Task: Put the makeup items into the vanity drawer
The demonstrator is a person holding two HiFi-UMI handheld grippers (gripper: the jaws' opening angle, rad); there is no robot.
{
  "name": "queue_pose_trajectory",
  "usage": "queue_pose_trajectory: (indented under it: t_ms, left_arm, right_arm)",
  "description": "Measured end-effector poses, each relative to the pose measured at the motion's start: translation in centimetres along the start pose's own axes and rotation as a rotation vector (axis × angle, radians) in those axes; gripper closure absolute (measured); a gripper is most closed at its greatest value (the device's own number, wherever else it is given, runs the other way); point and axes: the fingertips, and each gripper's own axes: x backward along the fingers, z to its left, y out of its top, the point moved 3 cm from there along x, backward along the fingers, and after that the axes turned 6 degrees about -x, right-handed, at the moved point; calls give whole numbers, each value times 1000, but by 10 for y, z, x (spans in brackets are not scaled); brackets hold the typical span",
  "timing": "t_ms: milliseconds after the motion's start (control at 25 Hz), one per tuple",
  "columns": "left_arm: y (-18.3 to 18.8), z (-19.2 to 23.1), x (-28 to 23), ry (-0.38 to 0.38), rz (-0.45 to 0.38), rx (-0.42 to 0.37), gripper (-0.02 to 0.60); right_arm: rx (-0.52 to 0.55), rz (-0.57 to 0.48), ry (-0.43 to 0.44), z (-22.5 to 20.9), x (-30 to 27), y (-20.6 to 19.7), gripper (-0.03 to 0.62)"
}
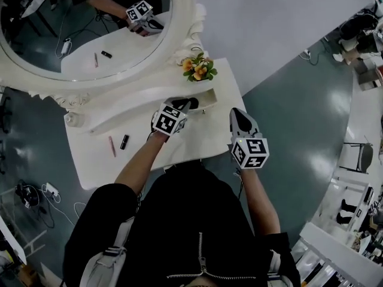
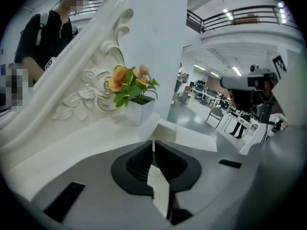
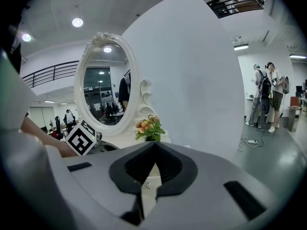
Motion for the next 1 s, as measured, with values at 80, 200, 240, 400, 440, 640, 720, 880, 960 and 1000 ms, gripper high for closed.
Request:
queue_pose_trajectory:
  t_ms: [80, 200, 240, 400, 440, 640, 720, 880, 960, 1000]
  left_arm:
    - [1, 7, 17, 25, -26, 19, 549]
    - [1, 21, 47, 82, -65, 50, 552]
    - [0, 26, 57, 101, -80, 61, 552]
    - [-7, 44, 101, 165, -147, 110, 552]
    - [-10, 49, 112, 186, -157, 119, 552]
    - [-35, 71, 169, 304, -204, 182, 554]
    - [-50, 79, 192, 359, -215, 215, 554]
    - [-80, 89, 233, 450, -211, 256, 555]
    - [-93, 93, 251, 489, -210, 277, 555]
    - [-100, 94, 258, 504, -212, 288, 555]
  right_arm:
    - [12, 1, 31, 12, -8, 3, 588]
    - [33, 1, 90, 34, -24, 7, 588]
    - [40, 1, 113, 42, -30, 8, 588]
    - [71, 5, 203, 78, -52, 11, 588]
    - [78, 7, 226, 88, -57, 12, 588]
    - [100, 27, 334, 133, -81, 11, 588]
    - [115, 37, 378, 151, -89, 10, 588]
    - [144, 54, 444, 182, -100, 7, 588]
    - [153, 63, 469, 195, -104, 4, 588]
    - [157, 68, 481, 201, -106, 3, 588]
